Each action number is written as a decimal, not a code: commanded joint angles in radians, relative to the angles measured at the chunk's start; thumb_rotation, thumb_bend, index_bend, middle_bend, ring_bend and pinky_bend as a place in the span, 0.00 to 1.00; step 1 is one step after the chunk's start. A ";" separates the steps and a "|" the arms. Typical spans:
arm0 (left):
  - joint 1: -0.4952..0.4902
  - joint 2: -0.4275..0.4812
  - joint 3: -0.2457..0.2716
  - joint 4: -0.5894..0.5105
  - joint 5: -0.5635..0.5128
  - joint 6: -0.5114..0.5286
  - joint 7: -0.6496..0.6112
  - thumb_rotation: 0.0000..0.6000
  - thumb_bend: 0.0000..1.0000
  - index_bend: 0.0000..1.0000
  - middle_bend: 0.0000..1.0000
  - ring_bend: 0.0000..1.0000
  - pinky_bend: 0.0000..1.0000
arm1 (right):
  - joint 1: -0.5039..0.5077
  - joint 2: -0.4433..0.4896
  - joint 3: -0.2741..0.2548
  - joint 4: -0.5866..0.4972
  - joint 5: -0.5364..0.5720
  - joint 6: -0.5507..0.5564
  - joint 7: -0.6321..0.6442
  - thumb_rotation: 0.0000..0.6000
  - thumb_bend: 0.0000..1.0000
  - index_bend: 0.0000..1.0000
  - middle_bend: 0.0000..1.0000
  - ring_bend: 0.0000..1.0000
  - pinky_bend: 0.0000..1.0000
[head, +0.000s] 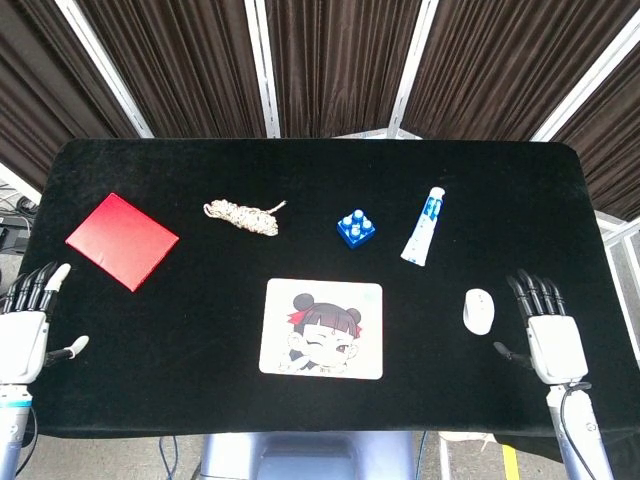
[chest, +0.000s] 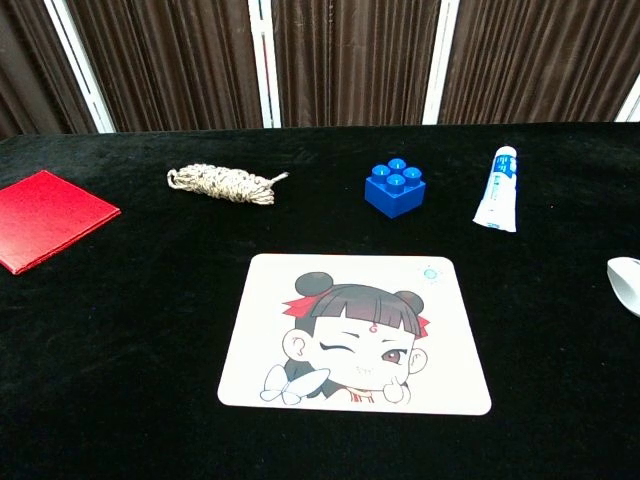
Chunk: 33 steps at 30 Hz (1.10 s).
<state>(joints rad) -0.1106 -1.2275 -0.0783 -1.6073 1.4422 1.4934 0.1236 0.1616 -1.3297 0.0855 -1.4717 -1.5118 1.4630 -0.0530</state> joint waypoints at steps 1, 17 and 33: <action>0.001 0.002 -0.002 -0.003 -0.002 0.002 -0.001 1.00 0.12 0.00 0.00 0.00 0.00 | 0.001 -0.005 -0.003 0.006 -0.002 -0.003 -0.005 1.00 0.02 0.04 0.00 0.00 0.00; 0.003 0.004 -0.004 -0.009 -0.008 0.002 0.003 1.00 0.12 0.00 0.00 0.00 0.00 | 0.019 -0.036 -0.004 0.035 0.014 -0.042 -0.048 1.00 0.03 0.04 0.00 0.00 0.00; 0.004 0.011 -0.010 -0.016 -0.016 0.004 -0.002 1.00 0.12 0.00 0.00 0.00 0.00 | 0.073 -0.174 0.041 0.269 0.094 -0.113 -0.127 1.00 0.03 0.04 0.00 0.00 0.00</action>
<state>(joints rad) -0.1065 -1.2167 -0.0881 -1.6234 1.4265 1.4972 0.1212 0.2272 -1.4898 0.1240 -1.2198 -1.4297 1.3650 -0.1772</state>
